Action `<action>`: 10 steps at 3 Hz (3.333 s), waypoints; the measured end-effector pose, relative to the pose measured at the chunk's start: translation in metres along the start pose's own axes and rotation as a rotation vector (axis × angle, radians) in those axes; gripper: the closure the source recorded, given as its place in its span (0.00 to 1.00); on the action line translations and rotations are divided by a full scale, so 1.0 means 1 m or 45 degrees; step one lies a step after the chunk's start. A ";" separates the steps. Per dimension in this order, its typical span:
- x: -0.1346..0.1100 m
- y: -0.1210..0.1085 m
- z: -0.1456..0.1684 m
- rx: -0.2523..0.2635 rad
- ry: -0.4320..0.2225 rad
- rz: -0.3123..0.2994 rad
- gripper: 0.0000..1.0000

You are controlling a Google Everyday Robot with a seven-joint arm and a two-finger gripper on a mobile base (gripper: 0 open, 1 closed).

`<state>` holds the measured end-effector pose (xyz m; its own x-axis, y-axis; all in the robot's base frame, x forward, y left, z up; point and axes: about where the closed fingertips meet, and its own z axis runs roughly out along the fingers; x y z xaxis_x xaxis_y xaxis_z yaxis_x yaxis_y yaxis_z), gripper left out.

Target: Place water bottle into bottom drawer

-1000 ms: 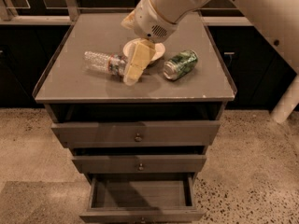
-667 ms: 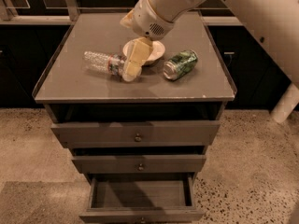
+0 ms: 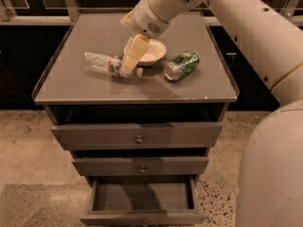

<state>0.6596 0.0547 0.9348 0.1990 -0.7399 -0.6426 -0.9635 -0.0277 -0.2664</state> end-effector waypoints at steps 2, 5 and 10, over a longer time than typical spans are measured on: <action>0.007 0.003 0.000 0.041 -0.020 0.054 0.00; -0.005 -0.003 0.068 -0.111 -0.120 0.099 0.00; 0.007 0.000 0.110 -0.230 -0.148 0.159 0.20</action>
Offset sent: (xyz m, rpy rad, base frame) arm -0.0132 -0.0206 -0.0069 0.0749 0.0039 -0.1375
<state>0.6806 0.1236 0.8509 0.0855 -0.6630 -0.7437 -0.9962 -0.0684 -0.0535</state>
